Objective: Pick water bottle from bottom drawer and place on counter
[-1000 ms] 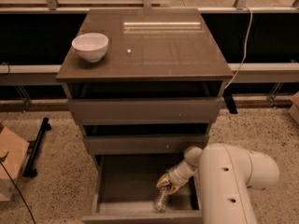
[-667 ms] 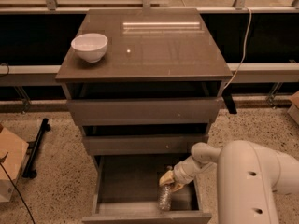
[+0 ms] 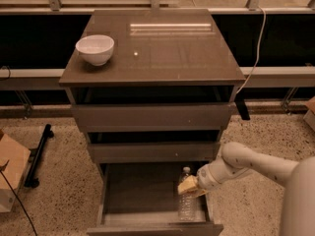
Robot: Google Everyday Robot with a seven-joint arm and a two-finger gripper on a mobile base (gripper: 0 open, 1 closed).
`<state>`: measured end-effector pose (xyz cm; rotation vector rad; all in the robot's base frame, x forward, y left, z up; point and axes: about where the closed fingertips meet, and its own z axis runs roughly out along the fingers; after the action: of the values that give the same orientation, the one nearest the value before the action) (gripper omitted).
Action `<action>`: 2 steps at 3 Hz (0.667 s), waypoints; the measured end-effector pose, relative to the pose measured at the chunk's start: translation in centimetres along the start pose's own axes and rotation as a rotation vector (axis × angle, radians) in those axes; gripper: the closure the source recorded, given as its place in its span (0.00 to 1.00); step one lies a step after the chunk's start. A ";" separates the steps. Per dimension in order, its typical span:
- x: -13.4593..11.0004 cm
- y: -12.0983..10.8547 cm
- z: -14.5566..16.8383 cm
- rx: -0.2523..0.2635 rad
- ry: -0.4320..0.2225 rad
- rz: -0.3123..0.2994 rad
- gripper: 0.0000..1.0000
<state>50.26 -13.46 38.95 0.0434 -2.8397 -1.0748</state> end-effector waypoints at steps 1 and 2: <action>2.3 2.6 -5.9 0.019 -0.046 -0.134 1.00; 4.8 6.3 -12.6 0.057 -0.133 -0.294 1.00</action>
Offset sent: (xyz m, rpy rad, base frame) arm -0.0537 -0.0608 0.2398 -0.0585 -0.5162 0.2043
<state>46.91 -17.32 52.93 0.4211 -3.0523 -1.0834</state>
